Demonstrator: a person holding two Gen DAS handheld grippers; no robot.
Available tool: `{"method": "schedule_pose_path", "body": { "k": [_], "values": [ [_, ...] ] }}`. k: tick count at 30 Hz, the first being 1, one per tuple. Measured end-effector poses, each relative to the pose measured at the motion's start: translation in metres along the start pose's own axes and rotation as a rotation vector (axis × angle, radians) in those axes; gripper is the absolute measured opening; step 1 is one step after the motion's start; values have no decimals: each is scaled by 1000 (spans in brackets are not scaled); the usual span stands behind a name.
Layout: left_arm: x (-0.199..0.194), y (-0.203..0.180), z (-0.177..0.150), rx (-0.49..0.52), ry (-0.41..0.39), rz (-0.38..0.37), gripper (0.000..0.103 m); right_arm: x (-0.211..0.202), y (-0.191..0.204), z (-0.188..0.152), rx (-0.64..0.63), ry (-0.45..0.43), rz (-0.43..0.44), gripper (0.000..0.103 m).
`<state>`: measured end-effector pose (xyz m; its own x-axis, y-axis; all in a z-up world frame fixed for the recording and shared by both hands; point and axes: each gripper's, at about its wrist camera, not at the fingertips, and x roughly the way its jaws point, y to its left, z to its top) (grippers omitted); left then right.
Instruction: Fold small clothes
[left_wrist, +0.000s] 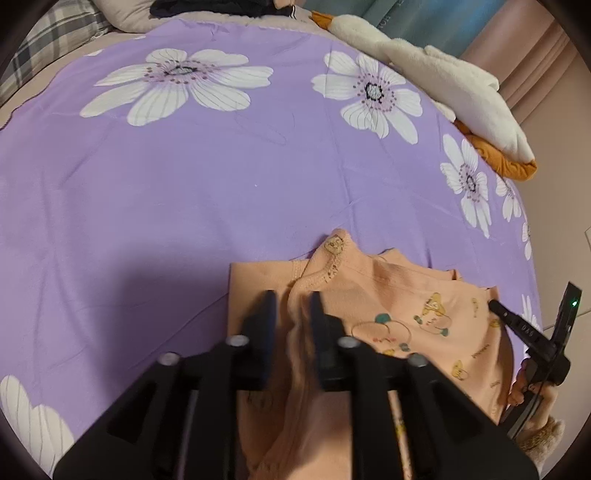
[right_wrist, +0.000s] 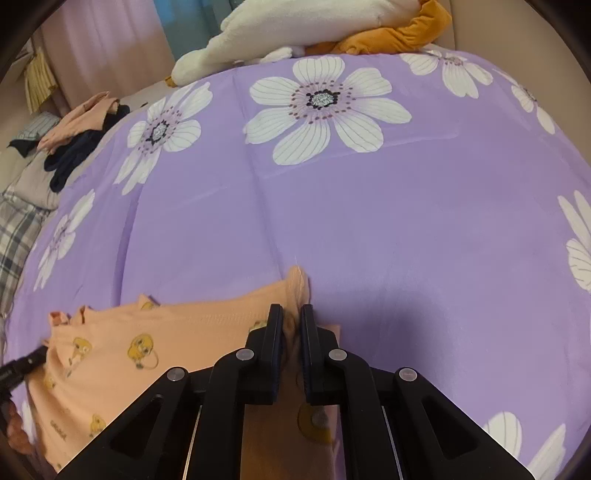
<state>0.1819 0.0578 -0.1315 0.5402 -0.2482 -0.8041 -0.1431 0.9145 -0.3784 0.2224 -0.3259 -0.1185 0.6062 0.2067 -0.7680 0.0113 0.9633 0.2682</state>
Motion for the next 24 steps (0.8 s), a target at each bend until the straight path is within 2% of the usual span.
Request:
{"method": "schedule_pose_path", "body": {
  "k": [2,3,5,7,10,11,14,16,19,22,24],
  "values": [
    [-12,1,-3,-1,-20,5,61,-8,2,-5,-9,1,-3,19],
    [-16,0,-4,0,-32,11,65,-13,3,-6,-17,-5,-6,23],
    [-26,0,-8,2,-42,20,73,-28,5,-11,-25,-28,-12,48],
    [-31,3,-15,-11,-30,15,77,-39,4,-13,-7,-27,-4,60],
    [-35,12,-31,-46,1,-4,81,-57,-7,-24,76,3,86,63],
    [-35,15,-38,-59,17,-8,82,-61,-13,-31,105,14,122,68],
    [-35,23,-58,-91,56,-20,82,-68,-27,-54,153,25,128,72],
    [-39,23,-68,-89,44,-30,82,-66,-37,-70,187,49,132,72],
    [-41,18,-73,-54,37,-33,84,-53,-51,-88,275,121,220,72],
    [-36,20,-72,-64,32,-53,84,-55,-46,-88,273,104,256,72],
    [-33,21,-72,-69,26,-68,84,-49,-42,-88,284,108,338,72]
  ]
}}
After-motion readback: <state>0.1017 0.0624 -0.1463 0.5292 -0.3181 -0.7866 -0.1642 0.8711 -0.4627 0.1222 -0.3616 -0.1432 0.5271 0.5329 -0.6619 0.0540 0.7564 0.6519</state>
